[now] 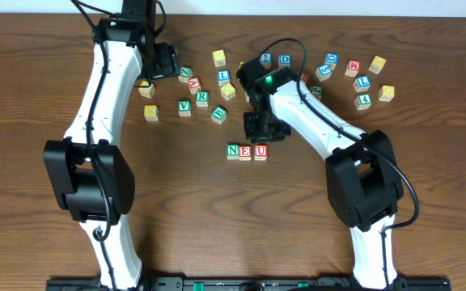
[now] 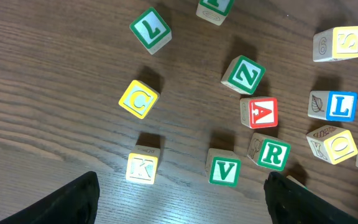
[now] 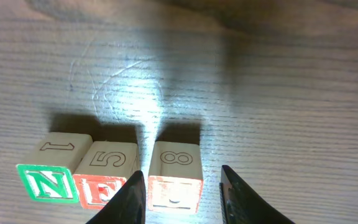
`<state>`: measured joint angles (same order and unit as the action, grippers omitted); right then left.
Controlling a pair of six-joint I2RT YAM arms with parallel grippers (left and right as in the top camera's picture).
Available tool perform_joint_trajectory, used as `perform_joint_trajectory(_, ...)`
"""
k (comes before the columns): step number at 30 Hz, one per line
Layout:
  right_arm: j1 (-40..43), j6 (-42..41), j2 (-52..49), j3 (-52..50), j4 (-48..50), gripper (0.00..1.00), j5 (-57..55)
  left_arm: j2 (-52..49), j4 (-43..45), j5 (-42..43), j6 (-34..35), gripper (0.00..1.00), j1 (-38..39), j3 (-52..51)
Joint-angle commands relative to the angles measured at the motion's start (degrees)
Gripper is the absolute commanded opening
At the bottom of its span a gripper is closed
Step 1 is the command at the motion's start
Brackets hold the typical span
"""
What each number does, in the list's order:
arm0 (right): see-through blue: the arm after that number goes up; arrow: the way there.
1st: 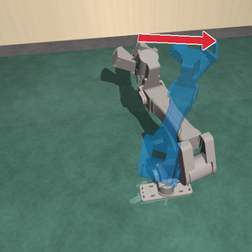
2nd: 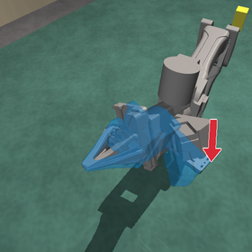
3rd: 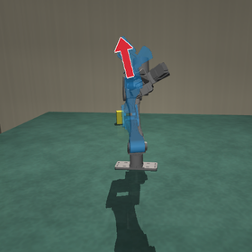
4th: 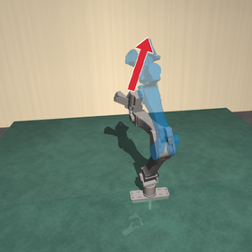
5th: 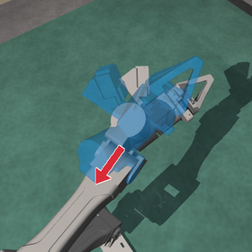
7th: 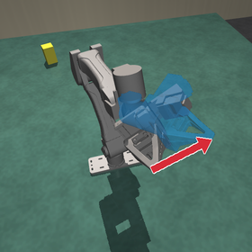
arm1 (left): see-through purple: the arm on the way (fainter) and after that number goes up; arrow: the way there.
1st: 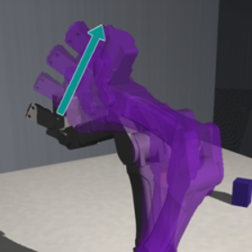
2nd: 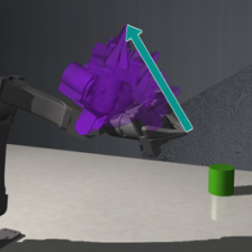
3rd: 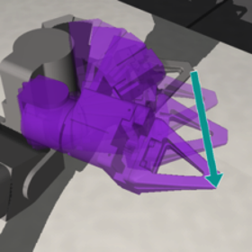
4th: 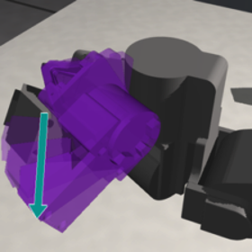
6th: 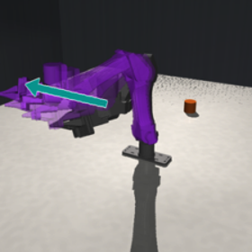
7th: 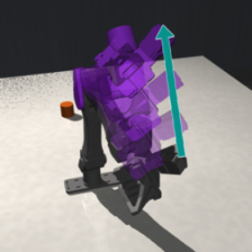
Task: Spell out NEURIPS
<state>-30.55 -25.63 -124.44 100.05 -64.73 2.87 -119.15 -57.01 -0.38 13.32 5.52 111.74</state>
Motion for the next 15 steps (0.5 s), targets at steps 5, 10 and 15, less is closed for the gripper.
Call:
perform_joint_trajectory(5,1.46,-0.46,1.42,0.92,0.79,0.31,-0.98,-0.68,0.04,-0.94,0.33,0.84,0.02,-0.63)
perform_joint_trajectory(10,1.01,-0.46,1.42,-1.73,3.32,0.19,-1.7,-0.68,0.13,-0.94,0.33,0.84,0.02,-0.63)
perform_joint_trajectory(15,0.87,-0.46,1.42,-4.11,5.11,0.15,-1.73,-0.68,0.13,-0.94,0.31,0.84,0.02,-0.63)
